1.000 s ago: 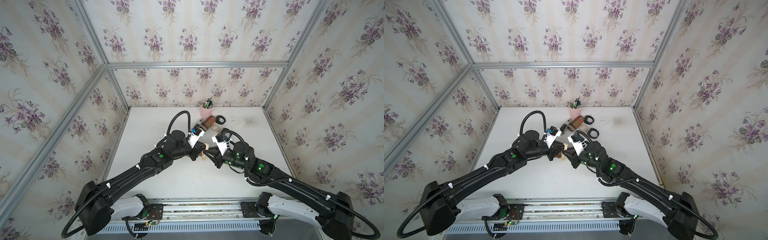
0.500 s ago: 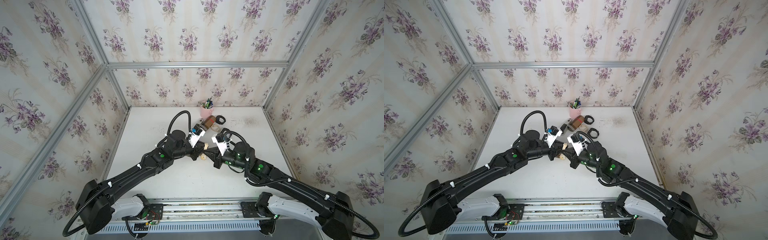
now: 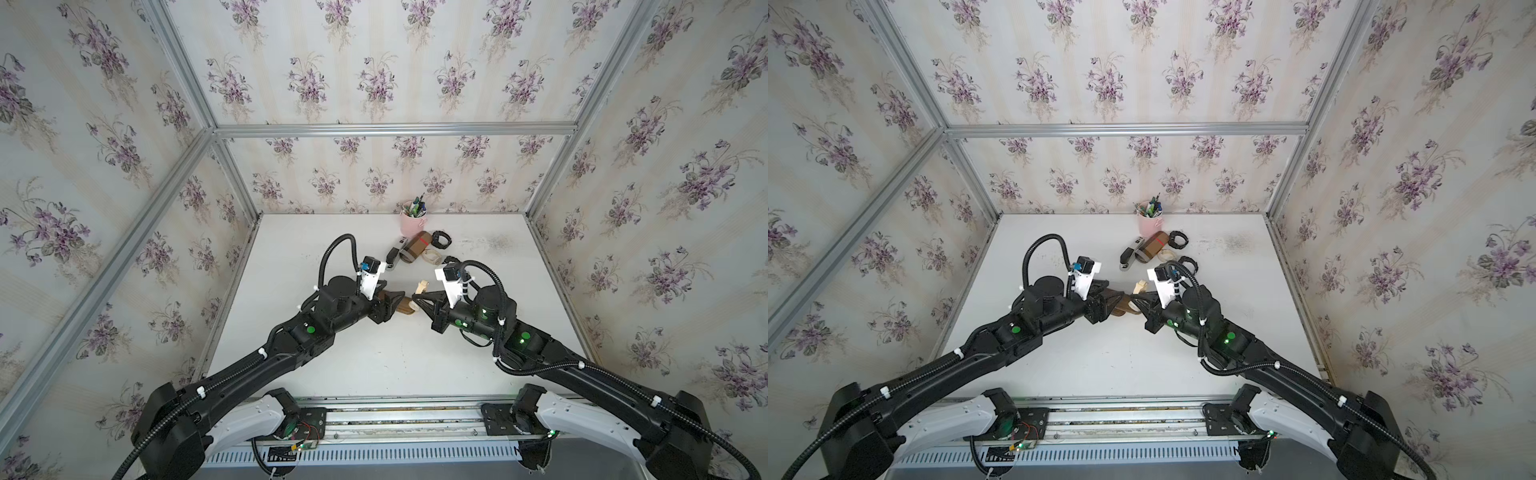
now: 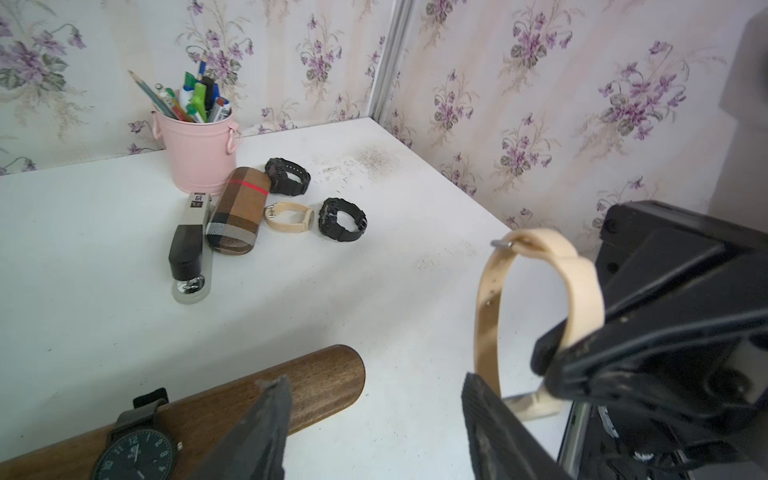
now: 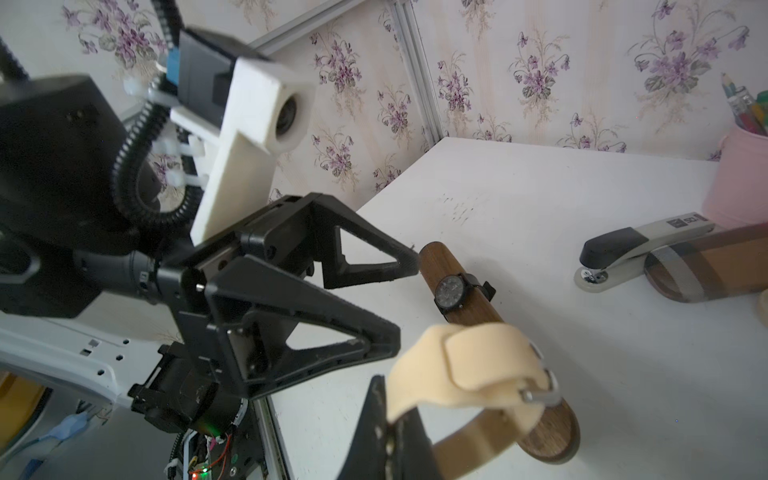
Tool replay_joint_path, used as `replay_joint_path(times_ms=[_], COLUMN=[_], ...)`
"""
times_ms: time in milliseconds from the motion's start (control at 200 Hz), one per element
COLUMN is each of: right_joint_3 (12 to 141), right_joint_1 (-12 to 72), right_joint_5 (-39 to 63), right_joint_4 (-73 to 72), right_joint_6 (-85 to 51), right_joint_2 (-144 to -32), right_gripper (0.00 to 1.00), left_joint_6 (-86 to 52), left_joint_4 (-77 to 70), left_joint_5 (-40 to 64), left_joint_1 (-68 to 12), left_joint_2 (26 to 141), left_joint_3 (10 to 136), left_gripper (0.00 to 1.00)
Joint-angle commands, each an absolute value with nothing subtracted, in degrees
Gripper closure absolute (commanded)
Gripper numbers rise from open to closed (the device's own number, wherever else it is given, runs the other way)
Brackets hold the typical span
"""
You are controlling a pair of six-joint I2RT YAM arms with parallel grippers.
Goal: Place watch on stand
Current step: Pick up the watch at the center of the board.
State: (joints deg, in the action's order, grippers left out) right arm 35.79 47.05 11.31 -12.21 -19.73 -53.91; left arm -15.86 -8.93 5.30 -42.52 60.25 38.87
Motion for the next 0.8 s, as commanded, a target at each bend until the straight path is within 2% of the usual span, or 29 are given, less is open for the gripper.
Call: replay_joint_path(times_ms=[0,125,345,525,794], right_joint_3=[34.9,35.1,35.6,36.2,37.6], right_joint_1=[46.1,46.1,46.1,46.2,47.9], right_joint_5=[11.4,8.0,4.5,5.5,7.0], right_joint_4=[-18.1,-18.0,-17.7,-18.4,-18.7], right_joint_6=[-25.6,-30.1,-42.8,-48.3,-51.0], right_joint_2=[-53.5,-53.7,-53.8,-54.2,-56.2], right_gripper=[1.00,1.00,1.00,1.00,1.00], left_joint_6=[-21.3,-23.2,-20.7,-14.8,-8.9], left_joint_4=[-17.2,-16.8,-22.5,-32.6,-31.7], left_joint_5=[-0.2,-4.0,-2.5,4.2,4.5], left_joint_1=[-42.5,-42.9,-46.5,-49.3,-52.7], left_joint_2=[57.9,56.9,57.1,58.0,60.1], left_joint_3=[34.0,32.2,30.3,27.8,30.9], left_gripper=[0.27,0.15,0.14,0.17,0.26])
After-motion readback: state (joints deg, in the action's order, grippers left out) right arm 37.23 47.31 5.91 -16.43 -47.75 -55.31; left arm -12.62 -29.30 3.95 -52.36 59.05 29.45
